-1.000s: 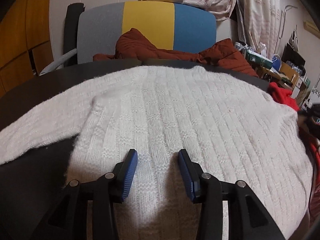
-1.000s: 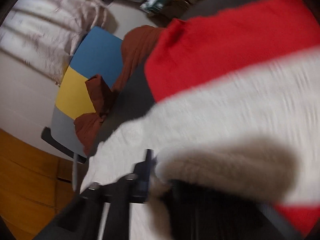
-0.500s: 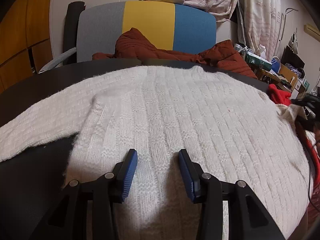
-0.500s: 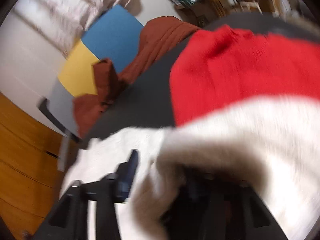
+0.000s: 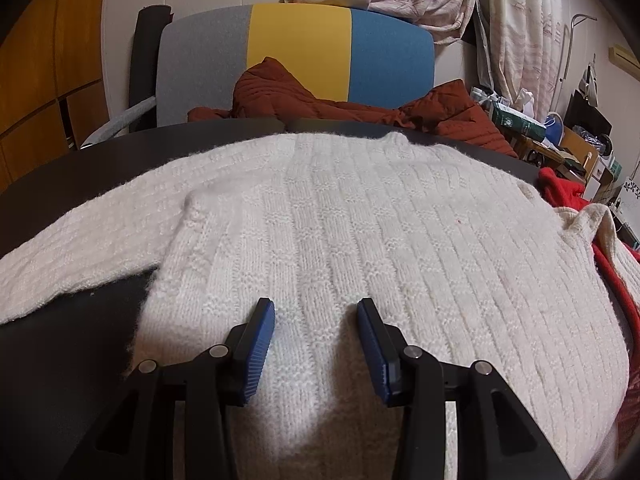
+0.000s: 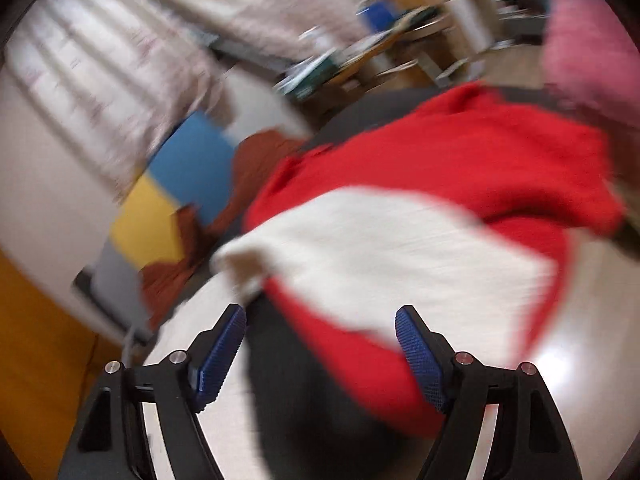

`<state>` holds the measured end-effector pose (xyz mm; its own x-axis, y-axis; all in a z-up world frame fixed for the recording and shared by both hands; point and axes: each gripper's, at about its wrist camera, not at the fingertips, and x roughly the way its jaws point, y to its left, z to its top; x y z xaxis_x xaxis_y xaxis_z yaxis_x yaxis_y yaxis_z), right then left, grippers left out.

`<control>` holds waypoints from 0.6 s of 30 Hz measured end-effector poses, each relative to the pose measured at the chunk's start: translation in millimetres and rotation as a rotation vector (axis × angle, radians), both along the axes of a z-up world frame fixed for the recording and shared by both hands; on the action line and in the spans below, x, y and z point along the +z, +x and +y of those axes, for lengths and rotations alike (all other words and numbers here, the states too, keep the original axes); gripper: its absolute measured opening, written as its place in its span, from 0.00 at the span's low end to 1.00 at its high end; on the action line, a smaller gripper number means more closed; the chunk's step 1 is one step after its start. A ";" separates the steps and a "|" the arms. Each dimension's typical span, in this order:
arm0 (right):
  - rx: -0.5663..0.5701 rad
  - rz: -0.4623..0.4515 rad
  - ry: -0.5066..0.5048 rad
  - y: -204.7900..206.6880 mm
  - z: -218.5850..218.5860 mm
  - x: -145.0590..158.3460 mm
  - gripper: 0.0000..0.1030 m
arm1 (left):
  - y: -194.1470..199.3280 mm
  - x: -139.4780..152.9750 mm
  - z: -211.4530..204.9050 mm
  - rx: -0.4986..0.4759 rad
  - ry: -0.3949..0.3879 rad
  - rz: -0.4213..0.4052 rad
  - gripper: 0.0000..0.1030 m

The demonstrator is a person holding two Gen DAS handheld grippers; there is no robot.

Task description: Fold clothes

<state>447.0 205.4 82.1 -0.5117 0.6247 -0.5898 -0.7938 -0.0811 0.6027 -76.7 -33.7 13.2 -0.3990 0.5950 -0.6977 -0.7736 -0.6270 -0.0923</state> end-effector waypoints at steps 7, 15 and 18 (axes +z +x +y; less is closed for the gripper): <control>-0.031 -0.049 -0.094 37.4 29.9 -22.0 0.77 | 1.7 0.6 -0.2 0.005 -0.002 0.005 0.42; 0.052 -0.334 0.094 -19.3 28.2 9.4 0.12 | 3.0 1.0 -0.7 0.010 0.000 0.006 0.43; 0.073 -0.456 0.219 -29.4 33.2 45.6 0.10 | 3.0 1.1 -0.6 0.010 0.001 0.005 0.43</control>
